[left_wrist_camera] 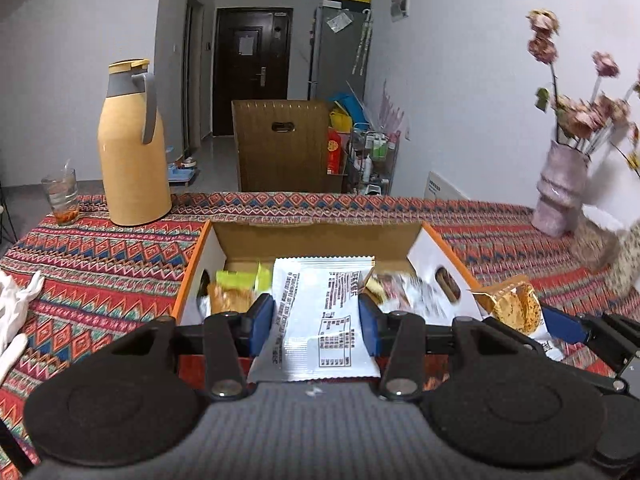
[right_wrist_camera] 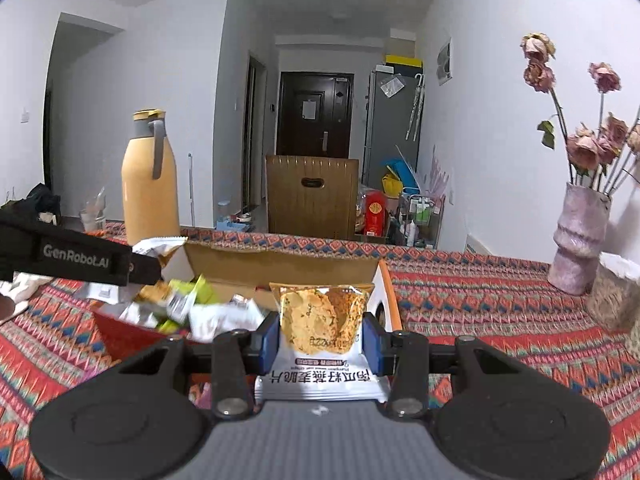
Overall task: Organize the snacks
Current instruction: 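Carry both held packets over the open box, then open both grippers to drop the packets into the box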
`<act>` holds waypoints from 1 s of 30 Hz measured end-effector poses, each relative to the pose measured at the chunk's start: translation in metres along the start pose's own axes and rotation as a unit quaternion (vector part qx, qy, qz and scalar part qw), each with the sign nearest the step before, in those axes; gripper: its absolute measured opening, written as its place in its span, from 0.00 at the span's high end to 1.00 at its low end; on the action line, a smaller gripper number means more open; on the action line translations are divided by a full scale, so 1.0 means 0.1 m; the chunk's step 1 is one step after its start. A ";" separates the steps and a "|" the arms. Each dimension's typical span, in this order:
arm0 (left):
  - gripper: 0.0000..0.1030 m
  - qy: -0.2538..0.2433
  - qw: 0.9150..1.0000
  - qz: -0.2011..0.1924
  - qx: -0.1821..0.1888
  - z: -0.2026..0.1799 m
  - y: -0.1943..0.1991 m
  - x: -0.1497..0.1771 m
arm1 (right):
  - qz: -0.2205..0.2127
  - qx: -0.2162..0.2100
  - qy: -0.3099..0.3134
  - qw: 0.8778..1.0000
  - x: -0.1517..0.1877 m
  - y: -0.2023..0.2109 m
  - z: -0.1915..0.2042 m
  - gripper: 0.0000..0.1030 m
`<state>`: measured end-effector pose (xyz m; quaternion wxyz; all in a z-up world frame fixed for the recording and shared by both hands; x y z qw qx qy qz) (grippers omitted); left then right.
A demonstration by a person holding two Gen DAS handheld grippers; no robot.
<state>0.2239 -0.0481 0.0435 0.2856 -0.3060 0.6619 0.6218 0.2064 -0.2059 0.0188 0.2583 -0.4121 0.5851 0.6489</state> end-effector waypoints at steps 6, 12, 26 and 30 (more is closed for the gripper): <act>0.55 0.022 1.000 0.013 -0.004 0.02 -0.44 -0.20 | 0.014 -0.001 -0.003 1.000 -0.24 -0.46 -0.06 0.59; 0.55 0.051 0.998 0.020 -0.006 0.18 -0.83 -0.22 | 0.031 -0.001 -0.020 0.999 -0.28 -0.93 -0.09 0.59; 0.37 0.068 0.997 0.014 -0.014 0.38 -1.00 -0.18 | 0.046 -0.016 -0.033 0.998 -0.07 -1.25 -0.06 0.50; 0.05 0.078 0.997 -0.005 -0.018 0.41 -0.88 -0.19 | 0.033 -0.012 -0.040 0.999 -0.06 -1.17 -0.09 0.12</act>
Point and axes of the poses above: each gripper's, at about its wrist camera, not at the fingertips, and y roughly against the way its jaws point, z to its left, x to its underside, the point moved 6 cm from there along -y, roughly the way its jaws point, and after that the axes turned 10 degrees about z, right-handed, at the moved point
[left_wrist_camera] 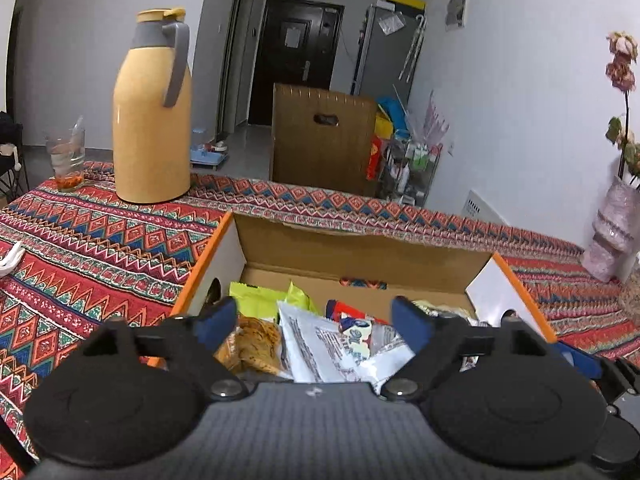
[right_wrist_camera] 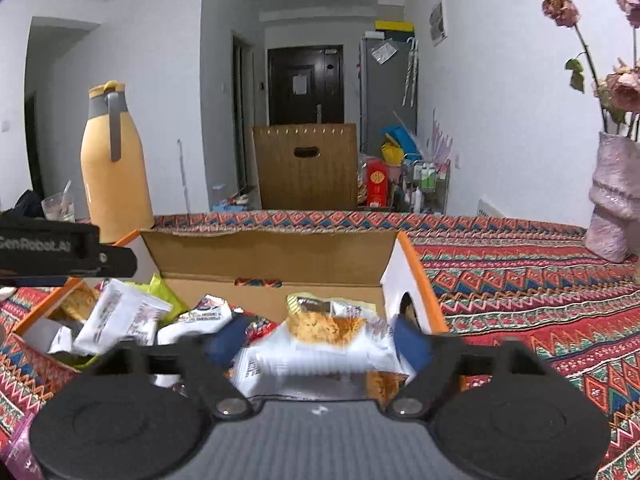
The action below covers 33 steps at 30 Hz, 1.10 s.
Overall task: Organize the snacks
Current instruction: 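Open both grippers to drop the packets into the box, then move both grippers back over the pink packets on the table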
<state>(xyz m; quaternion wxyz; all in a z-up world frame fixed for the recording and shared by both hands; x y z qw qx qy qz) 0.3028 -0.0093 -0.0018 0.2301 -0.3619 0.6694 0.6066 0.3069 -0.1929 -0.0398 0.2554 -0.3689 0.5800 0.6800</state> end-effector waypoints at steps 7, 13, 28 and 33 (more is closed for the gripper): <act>0.00 0.019 1.000 -0.010 -0.003 0.06 0.12 -0.03 | -0.007 -0.007 -0.023 1.000 -0.01 0.09 -0.07 0.00; 0.00 0.017 1.000 -0.005 -0.004 0.05 0.10 -0.01 | -0.005 -0.005 -0.021 1.000 0.00 0.11 -0.06 0.00; 0.00 0.005 0.999 -0.038 0.011 -0.07 0.61 -0.05 | -0.047 0.005 -0.015 0.999 -0.16 0.52 -0.02 0.00; 0.00 0.004 0.999 -0.040 0.017 -0.03 0.80 0.00 | -0.061 -0.001 -0.012 0.998 -0.16 0.76 0.03 0.00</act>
Point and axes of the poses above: each gripper's, at about its wrist camera, not at the fingertips, and y roughly against the way its jaws point, z to its left, x to its underside, the point moved 6 cm from there along -y, roughly the way its jaws point, and after that the axes turned 10 degrees about z, right-handed, at the moved point
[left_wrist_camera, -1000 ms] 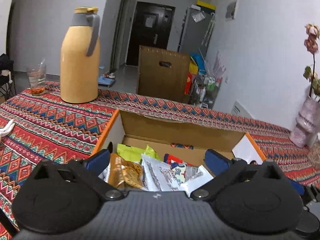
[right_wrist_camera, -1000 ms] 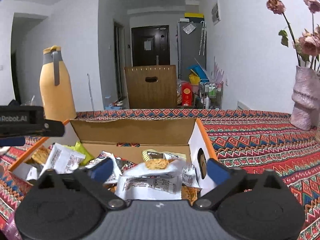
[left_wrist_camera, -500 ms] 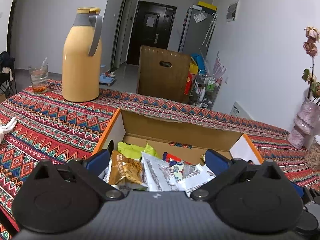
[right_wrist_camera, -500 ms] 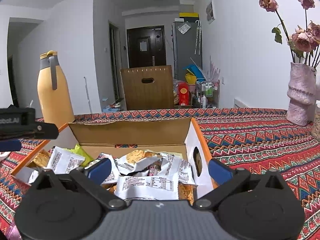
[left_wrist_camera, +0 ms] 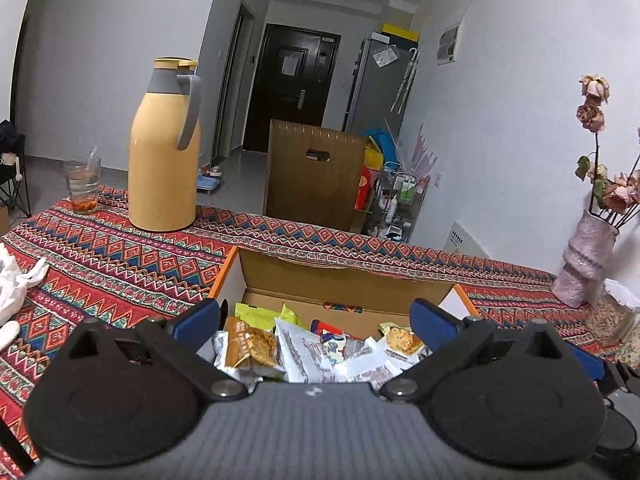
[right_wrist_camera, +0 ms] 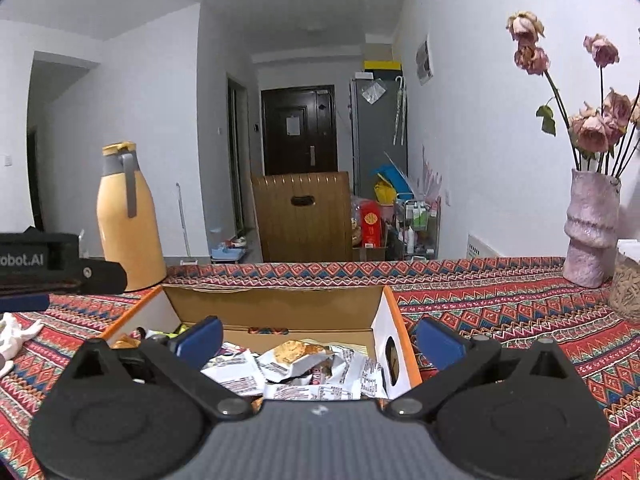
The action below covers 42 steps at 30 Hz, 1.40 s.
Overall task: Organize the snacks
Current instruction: 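Move both grippers back over the pink packets on the table, then grasp a pink snack packet with the right gripper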
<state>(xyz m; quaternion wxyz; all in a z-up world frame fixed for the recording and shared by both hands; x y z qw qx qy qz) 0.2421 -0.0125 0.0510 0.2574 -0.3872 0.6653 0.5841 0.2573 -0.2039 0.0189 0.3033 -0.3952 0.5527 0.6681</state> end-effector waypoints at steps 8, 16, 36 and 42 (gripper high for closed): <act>0.00 -0.021 1.000 0.010 -0.002 0.14 0.24 0.19 | 0.009 0.000 0.008 1.000 0.19 0.28 0.09 0.00; 0.00 -0.028 0.998 0.047 -0.015 0.48 0.29 0.53 | 0.056 0.005 0.012 0.998 0.57 0.34 0.15 0.00; 0.00 0.003 0.992 0.125 -0.032 1.01 -0.20 1.05 | 0.178 -0.011 0.021 0.984 0.95 -0.15 0.52 0.00; 0.00 0.044 0.989 0.135 -0.030 1.18 -0.23 1.04 | 0.210 0.003 0.036 0.977 0.99 -0.43 0.71 0.00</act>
Point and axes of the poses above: each gripper's, at about its wrist camera, not at the fingertips, and y roughly against the way its jaws point, z to its left, x to its underside, the point moved 6 cm from there along -y, roughly the way its jaws point, and after that the axes turned 10 degrees about z, right-handed, at the moved point
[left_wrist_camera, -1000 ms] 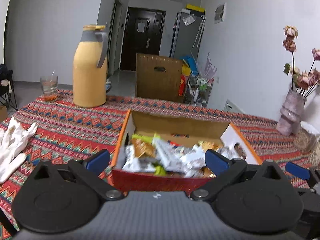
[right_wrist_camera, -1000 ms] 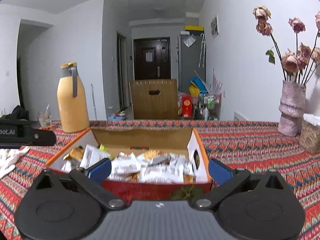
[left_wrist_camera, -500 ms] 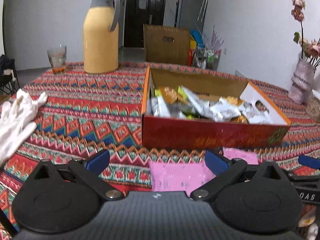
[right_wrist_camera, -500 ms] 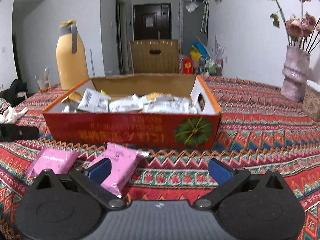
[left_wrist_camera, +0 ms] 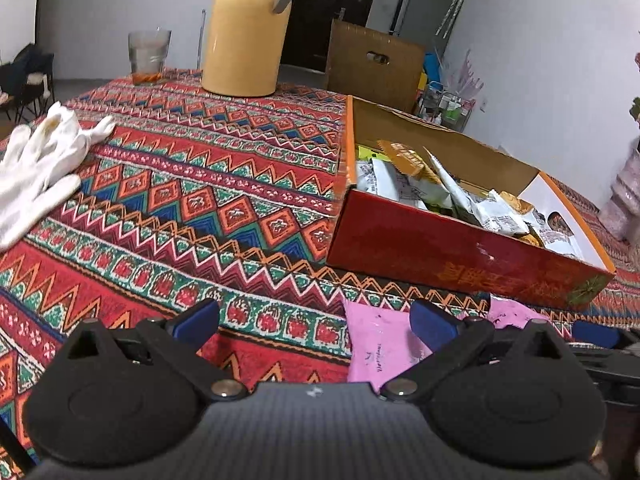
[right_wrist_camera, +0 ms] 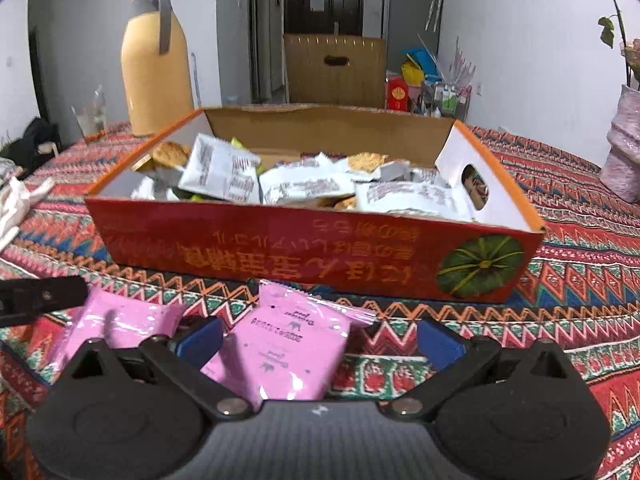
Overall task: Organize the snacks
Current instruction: 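Grasp a pink snack packet with the right gripper, then grasp the other pink packet with the left gripper while the right holds its packet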
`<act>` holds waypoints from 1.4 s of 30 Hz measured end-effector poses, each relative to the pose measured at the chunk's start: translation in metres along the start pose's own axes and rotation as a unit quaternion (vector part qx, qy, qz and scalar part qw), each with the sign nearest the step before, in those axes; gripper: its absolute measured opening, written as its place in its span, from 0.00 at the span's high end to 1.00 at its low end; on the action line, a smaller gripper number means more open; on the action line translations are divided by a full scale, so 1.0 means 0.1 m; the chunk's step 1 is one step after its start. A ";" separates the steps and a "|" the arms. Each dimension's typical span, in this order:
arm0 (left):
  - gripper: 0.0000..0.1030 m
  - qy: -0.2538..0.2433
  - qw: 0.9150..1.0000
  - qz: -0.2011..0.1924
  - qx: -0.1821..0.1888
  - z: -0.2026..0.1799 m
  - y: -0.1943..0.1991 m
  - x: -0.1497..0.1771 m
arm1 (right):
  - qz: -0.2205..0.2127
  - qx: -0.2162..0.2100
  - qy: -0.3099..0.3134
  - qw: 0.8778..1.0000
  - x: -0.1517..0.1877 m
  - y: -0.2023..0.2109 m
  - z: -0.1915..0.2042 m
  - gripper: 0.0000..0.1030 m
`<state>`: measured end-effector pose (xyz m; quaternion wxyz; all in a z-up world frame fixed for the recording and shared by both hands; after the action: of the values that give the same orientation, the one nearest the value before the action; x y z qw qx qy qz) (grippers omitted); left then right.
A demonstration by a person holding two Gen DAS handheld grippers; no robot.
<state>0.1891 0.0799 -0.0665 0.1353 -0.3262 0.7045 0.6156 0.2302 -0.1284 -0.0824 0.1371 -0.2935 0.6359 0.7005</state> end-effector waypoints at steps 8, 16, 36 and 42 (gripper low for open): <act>0.00 0.000 1.000 0.001 0.011 0.01 0.03 0.02 | 0.021 0.007 -0.024 0.999 0.05 -0.19 -0.03 0.00; 0.00 0.005 1.000 0.001 0.019 0.02 0.05 0.02 | 0.005 0.003 -0.020 1.000 0.15 -0.13 -0.03 0.00; 0.00 0.000 0.999 0.030 0.015 -0.02 -0.09 0.04 | -0.061 -0.012 -0.045 0.997 0.38 0.45 -0.38 0.41; 0.00 -0.028 0.999 0.039 0.023 -0.20 -0.01 0.05 | -0.091 -0.001 -0.072 0.993 0.46 0.62 -0.76 0.41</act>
<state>0.1907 0.0592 -0.0662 0.1381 -0.2780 0.7266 0.6130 0.1768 -0.2197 -0.0610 0.2458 -0.2989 0.5944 0.7049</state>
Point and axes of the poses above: each gripper's, at about its wrist camera, not at the fingertips, and y roughly against the way its jaws point, z to its left, x to its underside, the point moved 6 cm from there along -y, roughly the way its jaws point, and after that the axes turned 10 degrees about z, right-handed, at the moved point
